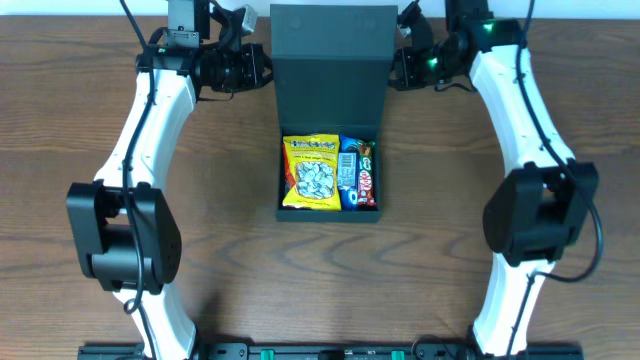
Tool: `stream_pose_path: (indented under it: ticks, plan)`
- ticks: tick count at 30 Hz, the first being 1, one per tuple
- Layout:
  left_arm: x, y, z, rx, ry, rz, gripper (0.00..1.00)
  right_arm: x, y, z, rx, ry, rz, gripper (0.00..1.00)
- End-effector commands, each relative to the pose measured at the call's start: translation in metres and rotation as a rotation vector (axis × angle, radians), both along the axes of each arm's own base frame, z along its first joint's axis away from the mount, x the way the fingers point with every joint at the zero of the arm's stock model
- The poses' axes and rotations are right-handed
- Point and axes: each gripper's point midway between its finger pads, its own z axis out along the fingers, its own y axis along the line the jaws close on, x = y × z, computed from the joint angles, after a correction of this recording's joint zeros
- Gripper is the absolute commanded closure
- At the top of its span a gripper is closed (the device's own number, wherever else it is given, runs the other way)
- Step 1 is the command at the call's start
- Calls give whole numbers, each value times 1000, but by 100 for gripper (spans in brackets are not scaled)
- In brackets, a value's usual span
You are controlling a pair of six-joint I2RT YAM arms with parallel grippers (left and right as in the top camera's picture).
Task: Pack container
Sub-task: 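Push the lid forward with both grippers to close the box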
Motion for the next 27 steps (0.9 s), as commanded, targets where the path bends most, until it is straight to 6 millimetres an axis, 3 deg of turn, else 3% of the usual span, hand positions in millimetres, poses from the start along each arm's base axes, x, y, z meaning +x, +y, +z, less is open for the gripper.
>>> stream_pose_path:
  ticks: [1,10,22,27]
  plan:
    - [-4,-1,29,34,-104,-47,94,-3,-7,34,-68,-111,16,98]
    - [-20,8,33,111,-115,-66,94,-27,-10,64,-87,-158,66,99]
    - [-42,14,36,186,-130,-136,94,-59,-14,62,-125,-101,151,98]
    - [-48,14,40,200,-138,-155,94,-62,-21,58,-172,-90,142,98]
